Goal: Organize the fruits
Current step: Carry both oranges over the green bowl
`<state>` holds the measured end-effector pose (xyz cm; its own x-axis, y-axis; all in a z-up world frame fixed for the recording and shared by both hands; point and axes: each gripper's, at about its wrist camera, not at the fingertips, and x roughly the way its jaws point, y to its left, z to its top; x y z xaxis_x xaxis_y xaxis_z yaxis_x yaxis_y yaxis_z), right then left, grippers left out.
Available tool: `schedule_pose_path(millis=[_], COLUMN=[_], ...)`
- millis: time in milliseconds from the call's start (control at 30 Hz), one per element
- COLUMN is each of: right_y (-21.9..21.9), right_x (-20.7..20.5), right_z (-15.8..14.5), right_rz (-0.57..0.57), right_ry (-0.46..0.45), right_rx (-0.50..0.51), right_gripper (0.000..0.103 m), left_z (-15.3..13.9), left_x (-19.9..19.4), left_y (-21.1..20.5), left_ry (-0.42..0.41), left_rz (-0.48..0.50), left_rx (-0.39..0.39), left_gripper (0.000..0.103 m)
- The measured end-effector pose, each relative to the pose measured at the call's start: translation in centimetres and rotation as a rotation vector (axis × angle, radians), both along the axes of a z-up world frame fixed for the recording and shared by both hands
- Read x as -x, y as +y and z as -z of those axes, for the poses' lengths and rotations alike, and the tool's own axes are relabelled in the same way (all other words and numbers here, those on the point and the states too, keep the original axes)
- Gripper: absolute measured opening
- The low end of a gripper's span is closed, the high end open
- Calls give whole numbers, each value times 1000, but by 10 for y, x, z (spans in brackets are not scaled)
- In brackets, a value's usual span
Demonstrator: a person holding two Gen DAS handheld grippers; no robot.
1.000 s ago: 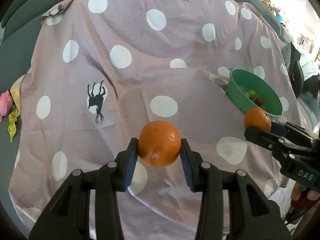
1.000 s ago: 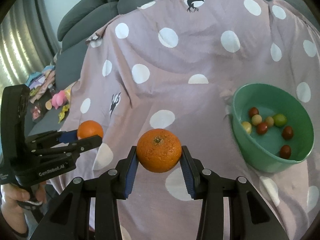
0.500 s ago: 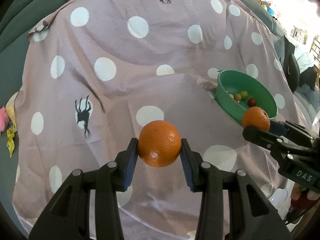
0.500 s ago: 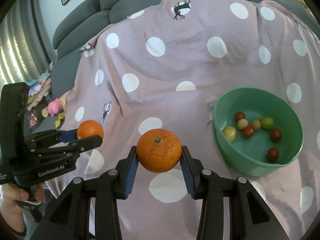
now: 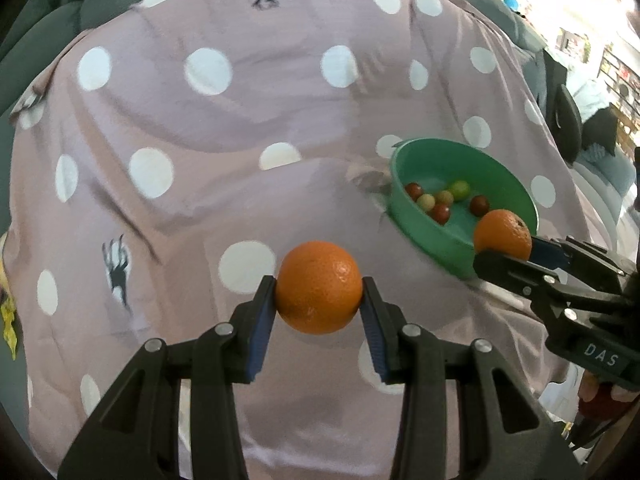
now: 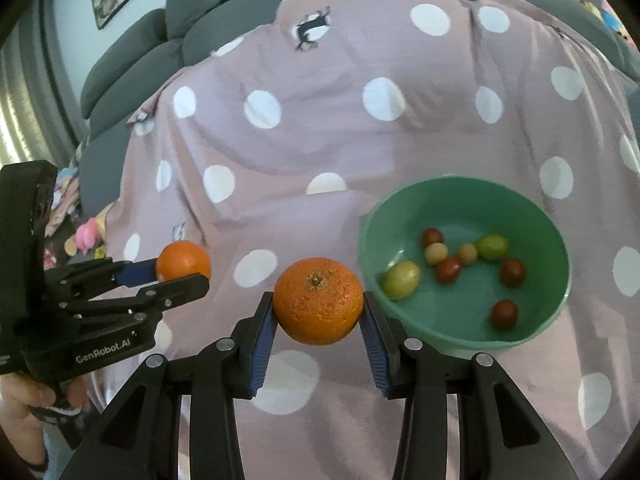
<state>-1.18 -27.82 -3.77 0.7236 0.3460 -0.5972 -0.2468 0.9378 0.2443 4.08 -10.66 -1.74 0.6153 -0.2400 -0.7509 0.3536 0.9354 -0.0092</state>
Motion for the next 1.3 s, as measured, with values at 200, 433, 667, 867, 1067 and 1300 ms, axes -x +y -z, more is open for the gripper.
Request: schedule_pose_path(millis=[200,433,667,867,1067,1300], right_y=[-25,-52,-75,-87,-90,-93], right_x=[-7,-18,-27,-40,-56,-67], right_z=[5,6,10,19,27,33], right_rz=[65,129,178,203,211,210], right_ry=[7,5,11,36,79,112], right_rx=[-2,-1,0,17,66,117], right_gripper=[43,43,43,43,43,43], left_z=[4,7,13,21,36,44], left_x=[-13,-28,-39,-55,-68,-76], left_y=[-30,-67,-103,-126,-140,-148], left_ry=[2,-8,-21,-5,37,52], left_rz=[60,129,193,226,231,242], left_rx=[-7,-12,-30,-37,-77,-112], left_gripper=[41,41,41,41,42,42])
